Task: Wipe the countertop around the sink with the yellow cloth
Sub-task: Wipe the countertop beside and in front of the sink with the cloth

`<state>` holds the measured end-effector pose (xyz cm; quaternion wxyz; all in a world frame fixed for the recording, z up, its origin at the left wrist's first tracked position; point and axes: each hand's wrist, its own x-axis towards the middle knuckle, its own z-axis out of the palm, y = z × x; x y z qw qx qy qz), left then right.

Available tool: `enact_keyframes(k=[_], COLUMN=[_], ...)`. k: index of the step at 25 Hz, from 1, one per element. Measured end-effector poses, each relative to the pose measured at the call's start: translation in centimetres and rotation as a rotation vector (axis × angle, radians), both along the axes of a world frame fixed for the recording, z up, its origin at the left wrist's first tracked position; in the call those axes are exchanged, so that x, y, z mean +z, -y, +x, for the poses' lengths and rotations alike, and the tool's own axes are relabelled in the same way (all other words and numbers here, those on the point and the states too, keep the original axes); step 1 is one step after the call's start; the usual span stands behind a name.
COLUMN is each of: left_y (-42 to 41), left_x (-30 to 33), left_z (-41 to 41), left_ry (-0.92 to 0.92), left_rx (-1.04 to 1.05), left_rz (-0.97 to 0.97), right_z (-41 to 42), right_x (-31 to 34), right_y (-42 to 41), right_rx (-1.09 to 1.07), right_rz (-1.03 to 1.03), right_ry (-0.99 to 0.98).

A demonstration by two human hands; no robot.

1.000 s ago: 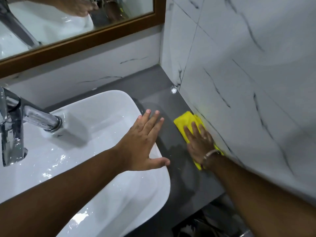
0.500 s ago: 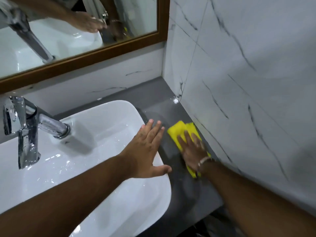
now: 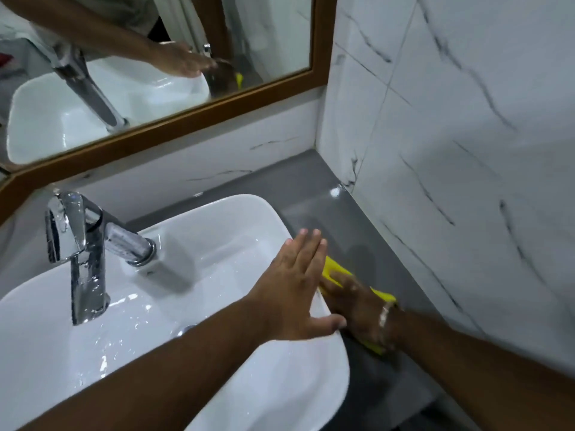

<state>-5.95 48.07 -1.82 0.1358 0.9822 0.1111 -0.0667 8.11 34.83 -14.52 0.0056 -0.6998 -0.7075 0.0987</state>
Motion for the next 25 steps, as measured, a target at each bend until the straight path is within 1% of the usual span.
enact_keyframes(k=[1,2,3,4,5,6,7,8,9,10,11,12,13,14,15,16,17,18,19,20,21,23,25], left_y=[-0.1,-0.1,-0.1,-0.2,-0.3,-0.3,-0.3,-0.3,-0.3,-0.3,-0.1,-0.1,-0.1,0.0,0.2,0.6,1.3,2.1,3.4,4.9,6.5,9.6,10.9], left_x=[0.0,-0.1,-0.2,-0.4,-0.5,-0.6,-0.6,-0.5,-0.4,-0.3,-0.2,-0.3,-0.3,-0.3,-0.3,-0.2,-0.2,-0.2,-0.2,-0.2,-0.3,-0.2,-0.1], left_z=[0.1,0.2,0.1,0.1,0.0,-0.1,-0.1,-0.1,0.0,0.0,-0.1,-0.1,-0.1,-0.2,-0.3,-0.4,-0.5,-0.6,-1.3,-2.6,-4.5,-9.7,-16.8], left_ry=[0.003,0.011,0.017,0.010,-0.007,-0.016,-0.017,-0.014,-0.014,-0.023,-0.039,-0.048,-0.050,-0.051,-0.050,-0.042,-0.025,-0.004,0.014,0.028,0.032,-0.024,-0.118], left_rx=[-0.002,-0.006,-0.017,-0.030,-0.036,-0.043,-0.048,-0.048,-0.043,-0.032,-0.027,-0.023,-0.019,-0.011,0.003,0.024,0.056,0.092,0.132,0.173,0.205,0.258,0.377], left_rz=[0.016,0.021,0.024,0.036,0.051,0.069,0.078,0.081,0.079,0.076,0.080,0.095,0.114,0.131,0.147,0.152,0.140,0.112,0.078,0.052,0.036,0.000,-0.016], right_z=[-0.6,-0.4,0.8,1.9,2.9,3.6,2.7,0.7,-2.2,-5.8,-9.0,-10.6,-10.3,-8.5,-6.4,-4.2,-2.9,-2.6,-3.6,-5.9,-9.1,-15.4,-18.3], right_x=[0.3,0.3,-0.4,0.0,0.6,0.6,1.4,1.3,0.9,0.3,0.3,0.1,0.4,0.9,0.7,0.1,0.6,0.8,1.1,1.3,1.3,1.0,1.1], right_y=[4.2,8.4,11.5,13.1,13.7,13.8,12.5,11.2,10.2,10.2,10.8,11.8,12.4,13.0,13.5,13.9,14.2,14.6,14.5,14.5,14.6,14.6,14.2], right_rx=[0.046,0.099,0.174,0.164,0.013,-0.235,-0.471,-0.650,-0.728,-0.690,-0.540,-0.323,-0.159,-0.116,-0.167,-0.310,-0.510,-0.736,-0.876,-0.920,-0.875,-0.571,-0.317], right_rz=[-0.051,-0.053,-0.023,-0.006,0.045,0.007,0.014,0.006,0.045,0.003,-0.048,-0.046,-0.074,-0.051,-0.042,-0.022,0.006,0.063,0.028,0.060,0.091,0.058,0.035], right_ry=[0.025,0.073,0.128,0.163,0.148,0.053,-0.009,-0.054,-0.119,-0.221,-0.357,-0.296,-0.158,-0.078,-0.006,0.007,-0.019,-0.041,-0.090,-0.107,-0.109,-0.164,-0.179])
